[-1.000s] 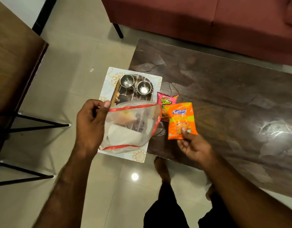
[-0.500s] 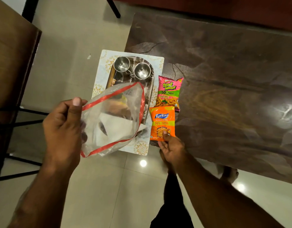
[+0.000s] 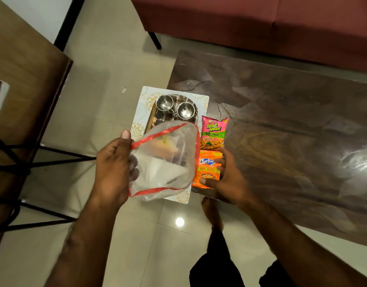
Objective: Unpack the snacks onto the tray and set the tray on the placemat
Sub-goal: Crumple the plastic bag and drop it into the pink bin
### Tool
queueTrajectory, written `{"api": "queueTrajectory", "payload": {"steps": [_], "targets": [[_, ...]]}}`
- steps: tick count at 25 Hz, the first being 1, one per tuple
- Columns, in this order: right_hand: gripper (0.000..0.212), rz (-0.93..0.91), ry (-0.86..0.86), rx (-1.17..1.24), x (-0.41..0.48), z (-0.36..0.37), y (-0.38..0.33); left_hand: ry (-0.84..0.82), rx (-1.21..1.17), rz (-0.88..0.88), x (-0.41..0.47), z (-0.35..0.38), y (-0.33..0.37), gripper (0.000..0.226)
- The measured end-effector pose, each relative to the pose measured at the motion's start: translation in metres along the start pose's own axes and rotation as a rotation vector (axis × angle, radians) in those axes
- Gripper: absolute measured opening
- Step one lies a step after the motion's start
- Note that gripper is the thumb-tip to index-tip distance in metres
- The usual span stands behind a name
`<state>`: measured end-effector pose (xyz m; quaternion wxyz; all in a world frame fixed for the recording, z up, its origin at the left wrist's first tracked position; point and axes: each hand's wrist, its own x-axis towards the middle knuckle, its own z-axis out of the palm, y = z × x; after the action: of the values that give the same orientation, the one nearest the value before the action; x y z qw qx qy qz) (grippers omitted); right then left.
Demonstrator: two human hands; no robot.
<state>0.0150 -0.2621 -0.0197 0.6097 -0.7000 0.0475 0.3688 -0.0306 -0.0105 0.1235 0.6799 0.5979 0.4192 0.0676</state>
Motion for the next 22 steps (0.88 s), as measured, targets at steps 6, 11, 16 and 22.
{"api": "queueTrajectory", "payload": {"steps": [6, 11, 16, 22], "targets": [[0.104, 0.137, -0.285, 0.348, -0.01, -0.007, -0.088, -0.018, -0.16, -0.25, -0.007, -0.007, 0.022, 0.04], [0.087, 0.169, -0.326, 0.387, -0.043, 0.014, -0.121, -0.289, -0.13, -0.185, -0.032, 0.035, 0.013, 0.049], [0.079, 0.197, -0.305, 0.46, -0.057, 0.016, -0.129, -0.383, 0.162, -0.062, -0.059, 0.069, -0.004, 0.026], [0.049, -0.019, -0.068, 0.457, -0.06, -0.008, -0.136, -0.318, 0.304, 0.11, -0.058, 0.081, -0.001, 0.025]]}}
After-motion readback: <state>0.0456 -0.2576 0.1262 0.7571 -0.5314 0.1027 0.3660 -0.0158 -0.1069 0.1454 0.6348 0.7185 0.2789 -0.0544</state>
